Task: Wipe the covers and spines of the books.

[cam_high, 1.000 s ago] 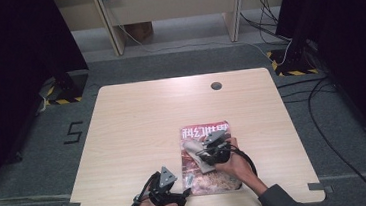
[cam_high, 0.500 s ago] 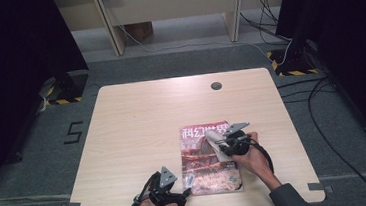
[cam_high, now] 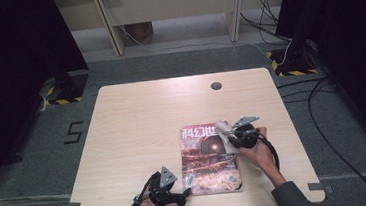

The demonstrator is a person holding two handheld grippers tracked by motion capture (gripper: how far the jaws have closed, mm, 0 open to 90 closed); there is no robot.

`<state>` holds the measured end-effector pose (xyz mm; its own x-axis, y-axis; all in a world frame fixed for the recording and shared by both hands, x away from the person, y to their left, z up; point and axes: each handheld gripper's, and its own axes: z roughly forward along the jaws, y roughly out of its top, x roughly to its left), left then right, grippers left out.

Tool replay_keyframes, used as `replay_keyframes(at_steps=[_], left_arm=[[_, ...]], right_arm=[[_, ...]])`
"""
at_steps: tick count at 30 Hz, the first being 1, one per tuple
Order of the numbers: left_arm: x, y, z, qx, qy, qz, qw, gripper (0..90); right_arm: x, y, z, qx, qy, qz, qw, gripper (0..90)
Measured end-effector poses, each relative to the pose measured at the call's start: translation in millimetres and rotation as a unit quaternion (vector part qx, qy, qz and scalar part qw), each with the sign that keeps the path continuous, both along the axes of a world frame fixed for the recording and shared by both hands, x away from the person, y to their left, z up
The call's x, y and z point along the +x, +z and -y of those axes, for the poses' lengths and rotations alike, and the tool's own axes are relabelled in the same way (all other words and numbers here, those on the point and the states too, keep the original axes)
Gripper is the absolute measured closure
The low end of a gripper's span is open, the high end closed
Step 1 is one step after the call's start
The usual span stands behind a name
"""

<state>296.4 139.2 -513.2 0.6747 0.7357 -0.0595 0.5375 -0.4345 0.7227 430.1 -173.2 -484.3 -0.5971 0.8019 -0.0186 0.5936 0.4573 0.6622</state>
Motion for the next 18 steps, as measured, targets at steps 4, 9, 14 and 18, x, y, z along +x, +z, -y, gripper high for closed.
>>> replay_keyframes(at_steps=[4,9,14,18], left_arm=[[0.1,0.2,0.1,0.002,-0.001,0.0,1.0,16.2],[-0.1,0.1,0.2,0.0,0.0,0.0,1.0,16.1],[-1.1,0.4,0.0,0.001,0.001,0.001,1.0,16.4],[-1.5,0.3,0.0,0.001,0.0,0.004,1.0,16.7]], right_arm=[[-0.4,11.1,14.4,0.013,-0.017,0.018,0.9996,78.6],[1.3,14.2,30.0,0.018,-0.039,0.022,0.9988,78.5],[3.7,11.3,40.3,-0.003,-0.055,0.022,0.9982,78.4],[5.6,8.1,50.2,-0.014,-0.072,0.014,0.9972,78.2]])
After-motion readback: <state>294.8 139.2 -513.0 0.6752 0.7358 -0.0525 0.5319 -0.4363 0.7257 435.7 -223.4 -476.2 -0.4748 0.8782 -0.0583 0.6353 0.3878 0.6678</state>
